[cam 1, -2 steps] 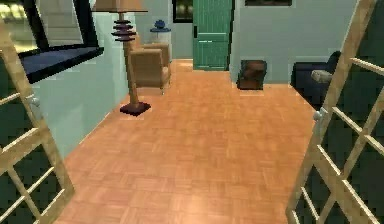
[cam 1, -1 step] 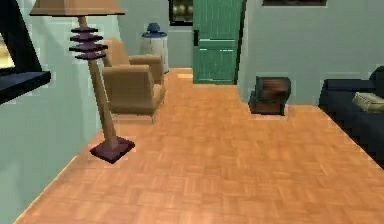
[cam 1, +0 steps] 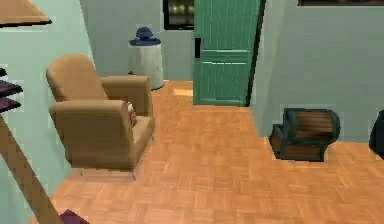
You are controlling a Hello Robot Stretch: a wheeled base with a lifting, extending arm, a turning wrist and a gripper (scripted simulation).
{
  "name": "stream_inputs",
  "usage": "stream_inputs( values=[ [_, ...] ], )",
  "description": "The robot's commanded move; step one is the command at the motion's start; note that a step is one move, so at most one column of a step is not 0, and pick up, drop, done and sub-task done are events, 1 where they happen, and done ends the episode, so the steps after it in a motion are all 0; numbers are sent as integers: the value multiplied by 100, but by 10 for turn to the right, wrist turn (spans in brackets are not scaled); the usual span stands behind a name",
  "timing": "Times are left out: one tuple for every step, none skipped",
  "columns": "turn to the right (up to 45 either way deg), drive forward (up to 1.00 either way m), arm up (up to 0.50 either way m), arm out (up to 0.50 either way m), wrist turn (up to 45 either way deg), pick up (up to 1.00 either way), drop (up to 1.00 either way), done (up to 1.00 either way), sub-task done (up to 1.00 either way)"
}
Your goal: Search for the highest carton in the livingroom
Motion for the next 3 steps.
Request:
stream_inputs(
  values=[
    [0, 100, 0, 0, 0, 0, 0, 0, 0],
    [150, 0, 0, 0, 0, 0, 0, 0, 0],
    [0, 20, 0, 0, 0, 0, 0, 0, 0]
  ],
)
